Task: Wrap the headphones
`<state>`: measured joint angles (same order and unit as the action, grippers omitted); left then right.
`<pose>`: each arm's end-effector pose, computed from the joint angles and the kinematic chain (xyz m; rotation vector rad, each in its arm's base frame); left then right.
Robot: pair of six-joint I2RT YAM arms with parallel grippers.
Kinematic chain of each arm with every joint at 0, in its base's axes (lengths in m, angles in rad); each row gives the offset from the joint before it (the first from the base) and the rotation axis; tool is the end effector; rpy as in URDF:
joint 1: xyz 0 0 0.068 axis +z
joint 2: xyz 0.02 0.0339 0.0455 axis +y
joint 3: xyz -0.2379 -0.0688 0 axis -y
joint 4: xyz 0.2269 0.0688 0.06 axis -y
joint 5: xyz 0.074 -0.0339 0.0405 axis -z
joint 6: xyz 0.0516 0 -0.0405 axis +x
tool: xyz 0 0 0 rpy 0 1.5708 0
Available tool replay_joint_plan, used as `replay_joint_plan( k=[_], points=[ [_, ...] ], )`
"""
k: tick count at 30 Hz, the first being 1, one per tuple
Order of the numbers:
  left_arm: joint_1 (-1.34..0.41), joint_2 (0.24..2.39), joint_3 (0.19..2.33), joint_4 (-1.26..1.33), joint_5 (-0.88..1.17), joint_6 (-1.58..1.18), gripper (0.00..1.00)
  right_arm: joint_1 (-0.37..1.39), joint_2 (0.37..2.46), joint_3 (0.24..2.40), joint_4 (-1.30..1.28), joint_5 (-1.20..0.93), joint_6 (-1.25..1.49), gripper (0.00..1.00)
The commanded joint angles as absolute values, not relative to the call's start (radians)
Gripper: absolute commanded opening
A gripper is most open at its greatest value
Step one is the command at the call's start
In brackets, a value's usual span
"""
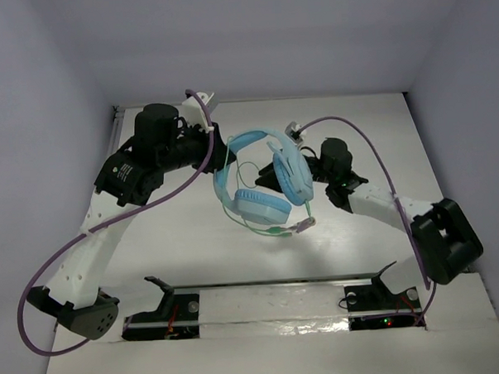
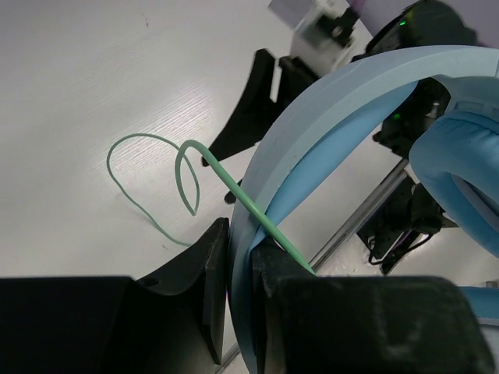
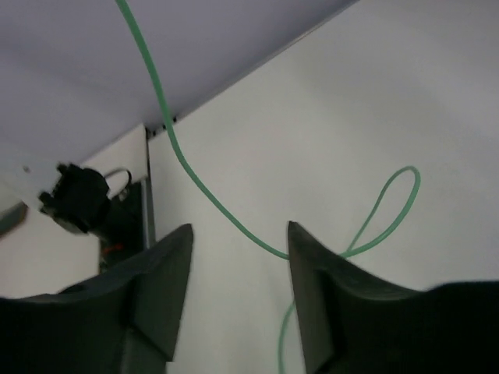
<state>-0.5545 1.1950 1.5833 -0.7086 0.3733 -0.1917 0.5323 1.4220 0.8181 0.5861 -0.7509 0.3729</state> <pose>0.1906 -0.1402 0.4378 0.6111 1.8635 -0.8530 0.2555 0.1914 0.2673 -0.7566 1.5697 1.2741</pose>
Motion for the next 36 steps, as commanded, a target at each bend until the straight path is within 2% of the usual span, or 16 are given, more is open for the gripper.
replay_joint_plan(
  k=[1, 4, 14, 15, 17, 18, 19, 21, 27, 31, 36],
  points=[
    [-0.555, 1.149, 1.591, -0.6, 0.442, -0.236, 0.0, 0.543, 1.468, 0.85, 0.776, -0.906, 0.457, 0.62],
    [-0.555, 1.154, 1.586, -0.601, 0.452, -0.235, 0.0, 0.554, 1.523, 0.899, 0.781, -0.945, 0.474, 0.73],
    [-0.555, 1.158, 1.542, -0.583, 0.468, -0.236, 0.0, 0.618, 1.687, 0.974, 0.968, -1.028, 0.614, 0.74],
    [-0.555, 1.157, 1.54, -0.581, 0.468, -0.235, 0.0, 0.618, 1.709, 0.98, 0.994, -1.028, 0.63, 0.72],
    [-0.555, 1.155, 1.54, -0.584, 0.463, -0.235, 0.0, 0.629, 1.729, 0.986, 1.015, -1.025, 0.659, 0.54],
    [-0.555, 1.152, 1.537, -0.586, 0.463, -0.233, 0.0, 0.629, 1.741, 0.985, 1.055, -1.017, 0.673, 0.4],
    [-0.555, 1.149, 1.536, -0.587, 0.463, -0.232, 0.0, 0.629, 1.744, 0.977, 1.064, -1.005, 0.681, 0.12],
    [-0.555, 1.143, 1.523, -0.597, 0.454, -0.227, 0.0, 0.629, 1.726, 0.985, 0.986, -0.938, 0.635, 0.0],
    [-0.555, 1.102, 1.435, -0.606, 0.423, -0.216, 0.0, 0.586, 1.648, 1.114, 0.681, -0.62, 0.479, 0.0],
    [-0.555, 1.065, 1.39, -0.603, 0.396, -0.213, 0.0, 0.465, 1.553, 1.114, 0.669, -0.54, 0.499, 0.0],
    [-0.555, 1.055, 1.352, -0.592, 0.394, -0.207, 0.0, 0.428, 1.418, 1.143, 0.534, -0.462, 0.41, 0.0]
  ],
)
